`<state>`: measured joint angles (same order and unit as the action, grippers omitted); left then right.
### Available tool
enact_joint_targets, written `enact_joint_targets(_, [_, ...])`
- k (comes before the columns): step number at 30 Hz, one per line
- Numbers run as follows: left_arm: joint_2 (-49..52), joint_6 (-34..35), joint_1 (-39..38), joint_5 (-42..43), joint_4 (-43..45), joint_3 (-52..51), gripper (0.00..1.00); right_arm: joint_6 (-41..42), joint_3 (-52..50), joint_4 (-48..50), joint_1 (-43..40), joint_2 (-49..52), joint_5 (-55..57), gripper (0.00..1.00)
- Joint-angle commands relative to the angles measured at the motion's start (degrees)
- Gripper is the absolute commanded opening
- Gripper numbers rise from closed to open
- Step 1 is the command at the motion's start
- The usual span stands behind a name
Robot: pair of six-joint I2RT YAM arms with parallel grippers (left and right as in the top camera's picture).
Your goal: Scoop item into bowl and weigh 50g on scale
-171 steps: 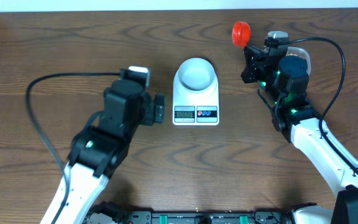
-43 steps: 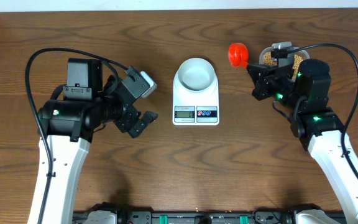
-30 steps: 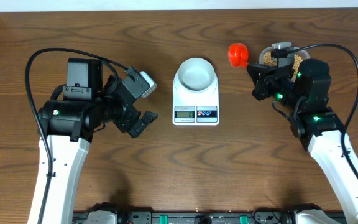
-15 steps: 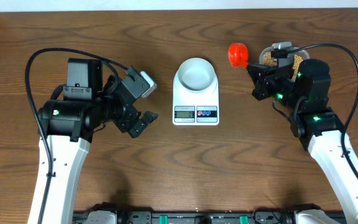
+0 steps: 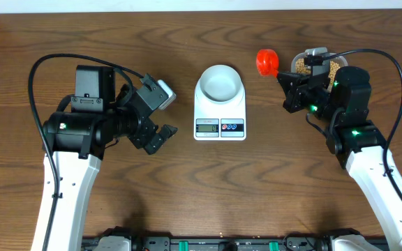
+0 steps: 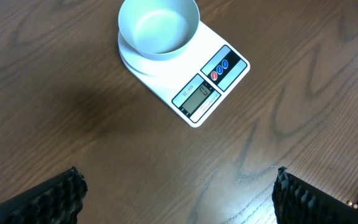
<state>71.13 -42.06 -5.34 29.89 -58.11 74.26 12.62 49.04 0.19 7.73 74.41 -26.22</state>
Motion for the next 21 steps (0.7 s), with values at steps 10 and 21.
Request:
enact_joint_targets(10, [-0.61,-0.55,0.24,0.96,-0.15,0.98,0.98,-6.12,1.01,-1.09,-0.26,-0.39,-0.68,0.01])
enact_joint_targets(21, [-0.61,-0.55,0.24,0.98,-0.15,0.98,0.98,-6.05,1.01,-8.94,-1.42,-5.31,3.65,0.01])
